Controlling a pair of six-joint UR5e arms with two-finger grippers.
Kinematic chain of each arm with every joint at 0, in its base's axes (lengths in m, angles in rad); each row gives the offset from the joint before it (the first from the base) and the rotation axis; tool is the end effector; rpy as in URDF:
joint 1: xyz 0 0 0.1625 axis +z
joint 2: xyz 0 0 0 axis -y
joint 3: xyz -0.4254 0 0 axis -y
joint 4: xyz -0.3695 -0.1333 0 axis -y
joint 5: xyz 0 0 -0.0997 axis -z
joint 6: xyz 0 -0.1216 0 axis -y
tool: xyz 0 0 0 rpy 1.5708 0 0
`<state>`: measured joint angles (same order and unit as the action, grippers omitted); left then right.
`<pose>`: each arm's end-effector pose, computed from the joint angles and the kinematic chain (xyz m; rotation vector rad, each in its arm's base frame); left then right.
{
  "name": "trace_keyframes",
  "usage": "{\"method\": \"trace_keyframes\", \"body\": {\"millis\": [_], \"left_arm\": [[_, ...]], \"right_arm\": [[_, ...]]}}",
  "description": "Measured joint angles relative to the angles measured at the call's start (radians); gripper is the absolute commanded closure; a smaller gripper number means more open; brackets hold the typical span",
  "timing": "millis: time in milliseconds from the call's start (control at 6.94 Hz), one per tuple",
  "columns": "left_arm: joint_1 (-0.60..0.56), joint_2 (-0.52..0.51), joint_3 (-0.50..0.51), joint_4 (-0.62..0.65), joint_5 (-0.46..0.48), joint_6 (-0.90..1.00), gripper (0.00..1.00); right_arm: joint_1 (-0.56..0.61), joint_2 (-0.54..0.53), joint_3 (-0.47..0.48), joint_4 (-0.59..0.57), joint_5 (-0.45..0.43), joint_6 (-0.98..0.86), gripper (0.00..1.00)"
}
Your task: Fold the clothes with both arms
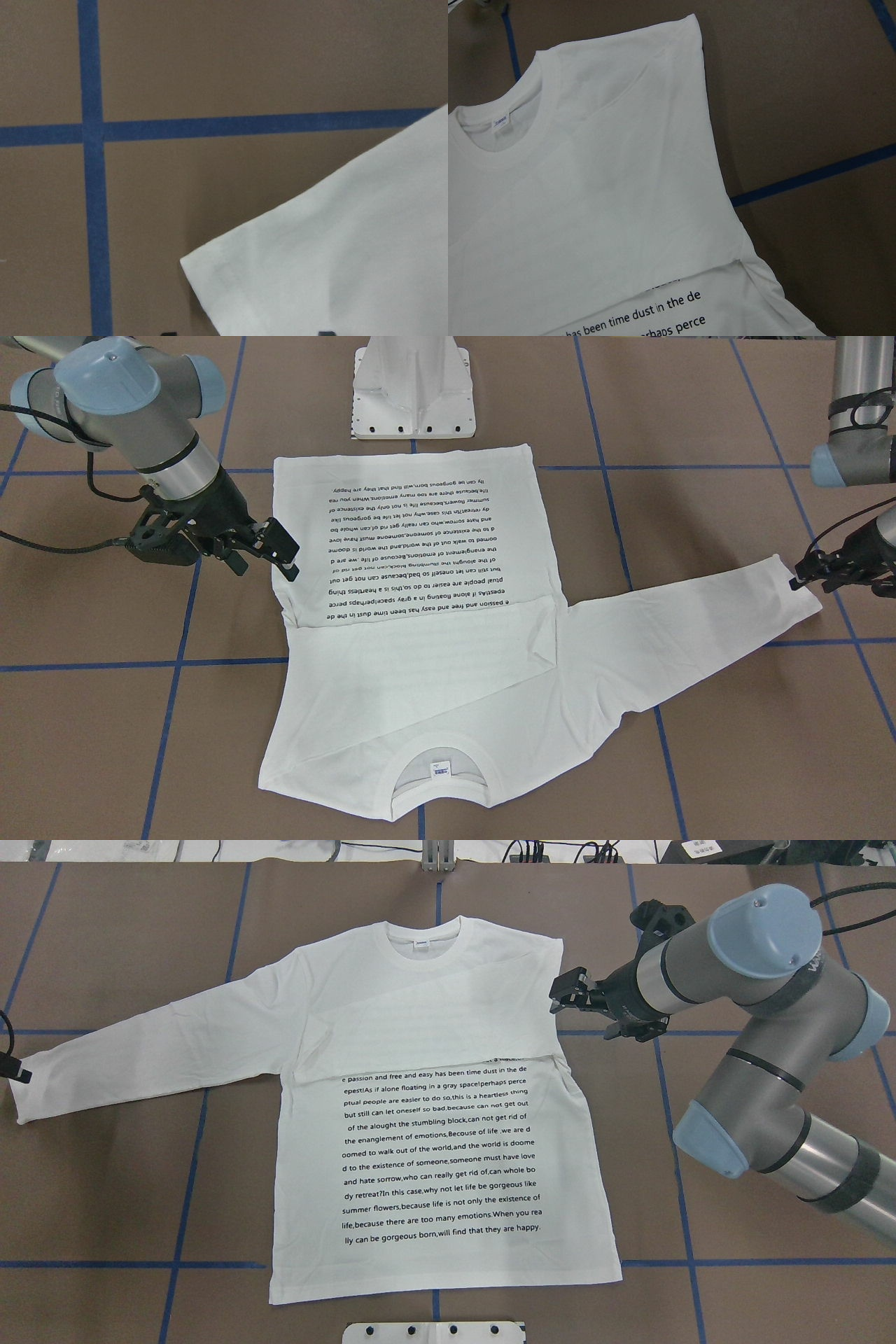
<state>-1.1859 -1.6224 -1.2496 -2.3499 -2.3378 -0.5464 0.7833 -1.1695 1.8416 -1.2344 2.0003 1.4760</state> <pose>0.1453 -0.4890 0.7135 0.0956 0.8861 0.0447 -0.3682 -0.4834 0.2986 0.0672 -1.0709 0.4054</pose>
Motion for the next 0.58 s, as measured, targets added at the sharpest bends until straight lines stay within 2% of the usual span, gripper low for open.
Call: {"method": "trace_keyframes", "body": {"millis": [576], "left_arm": [[0.0,-0.033,0.047,0.002,0.004,0.006,0.28]], "right_arm": [[-0.001,-0.011,0.016,0.0,0.0,0.001,0.01]]}}
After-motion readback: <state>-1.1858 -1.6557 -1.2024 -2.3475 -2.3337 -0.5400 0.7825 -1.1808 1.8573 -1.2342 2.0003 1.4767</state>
